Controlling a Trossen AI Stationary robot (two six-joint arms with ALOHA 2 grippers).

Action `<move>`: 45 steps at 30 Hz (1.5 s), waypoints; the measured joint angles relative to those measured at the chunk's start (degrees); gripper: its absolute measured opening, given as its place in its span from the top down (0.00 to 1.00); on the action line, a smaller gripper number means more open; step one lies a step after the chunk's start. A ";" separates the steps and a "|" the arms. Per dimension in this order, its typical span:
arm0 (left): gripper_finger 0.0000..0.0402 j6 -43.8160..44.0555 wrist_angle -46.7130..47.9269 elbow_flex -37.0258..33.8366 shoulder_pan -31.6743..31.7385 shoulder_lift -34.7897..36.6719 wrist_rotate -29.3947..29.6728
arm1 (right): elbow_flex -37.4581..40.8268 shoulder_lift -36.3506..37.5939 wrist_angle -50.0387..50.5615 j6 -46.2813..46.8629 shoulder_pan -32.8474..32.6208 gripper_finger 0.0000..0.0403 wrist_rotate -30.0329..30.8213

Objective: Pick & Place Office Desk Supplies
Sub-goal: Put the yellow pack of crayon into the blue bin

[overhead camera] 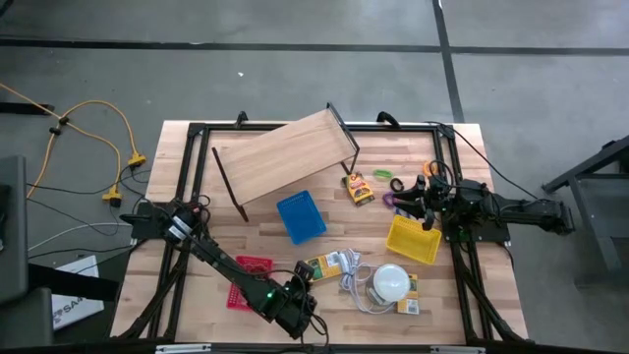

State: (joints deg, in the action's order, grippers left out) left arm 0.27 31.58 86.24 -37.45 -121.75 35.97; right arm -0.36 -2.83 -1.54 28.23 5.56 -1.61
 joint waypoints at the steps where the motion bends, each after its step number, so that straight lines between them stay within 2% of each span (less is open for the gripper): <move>1: 0.83 -0.12 0.28 0.00 0.00 -0.02 0.31 | 0.00 0.00 -0.10 0.00 0.00 0.63 -0.02; 18: 0.83 -1.96 0.83 0.04 -1.92 -0.87 6.38 | 0.00 -0.02 -0.06 0.00 0.00 0.63 -0.02; 25: 0.83 1.06 3.98 0.03 -1.92 -0.87 6.38 | 0.00 -0.02 -0.03 0.00 0.01 0.63 -0.01; 45: 0.83 -0.43 4.36 0.00 -0.91 -1.44 7.63 | 0.00 -0.02 0.02 0.00 0.01 0.63 -0.01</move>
State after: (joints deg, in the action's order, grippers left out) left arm -0.16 35.94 86.24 -38.36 -123.19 43.60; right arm -0.36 -2.85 -1.52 28.23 5.57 -1.61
